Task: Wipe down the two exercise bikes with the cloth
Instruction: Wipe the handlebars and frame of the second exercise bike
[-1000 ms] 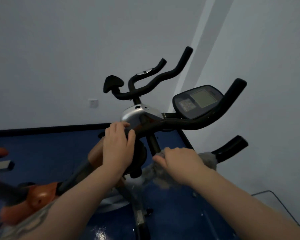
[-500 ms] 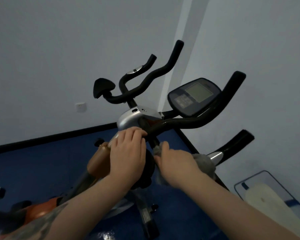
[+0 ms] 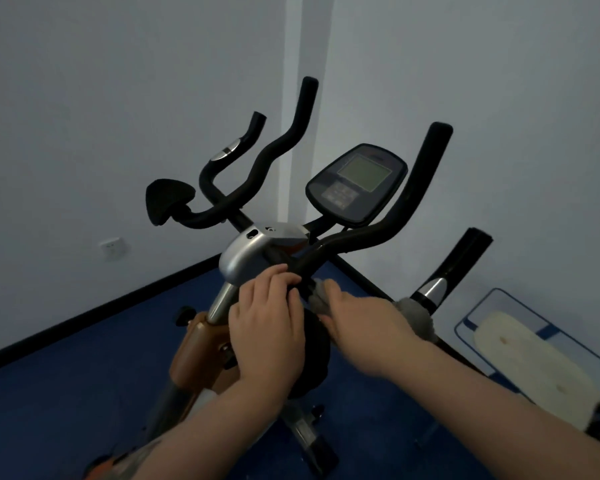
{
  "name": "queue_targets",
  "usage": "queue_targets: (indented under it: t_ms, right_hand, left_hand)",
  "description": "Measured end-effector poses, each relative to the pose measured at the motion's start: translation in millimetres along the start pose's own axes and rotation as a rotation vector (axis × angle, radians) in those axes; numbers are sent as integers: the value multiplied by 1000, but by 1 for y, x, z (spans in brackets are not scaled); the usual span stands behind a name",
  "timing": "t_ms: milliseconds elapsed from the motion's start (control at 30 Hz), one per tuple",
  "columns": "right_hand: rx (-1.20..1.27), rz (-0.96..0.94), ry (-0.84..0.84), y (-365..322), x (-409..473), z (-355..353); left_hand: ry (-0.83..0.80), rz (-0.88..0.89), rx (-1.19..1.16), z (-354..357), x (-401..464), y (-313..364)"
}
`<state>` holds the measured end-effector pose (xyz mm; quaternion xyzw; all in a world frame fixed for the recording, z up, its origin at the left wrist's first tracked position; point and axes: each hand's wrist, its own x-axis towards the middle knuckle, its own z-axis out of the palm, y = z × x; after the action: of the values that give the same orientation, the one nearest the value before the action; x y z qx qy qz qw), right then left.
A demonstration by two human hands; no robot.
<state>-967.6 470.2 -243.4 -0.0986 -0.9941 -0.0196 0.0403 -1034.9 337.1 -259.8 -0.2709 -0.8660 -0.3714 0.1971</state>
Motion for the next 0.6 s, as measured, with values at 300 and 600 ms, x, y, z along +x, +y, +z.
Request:
queue_targets:
  t_ms: [300, 600]
  right_hand:
    - [123, 87, -58, -12, 31, -4]
    - [-134, -343, 367, 75, -52, -12]
  left_hand:
    - [-21, 64, -64, -1, 3, -5]
    - [-99, 242, 74, -6, 3, 1]
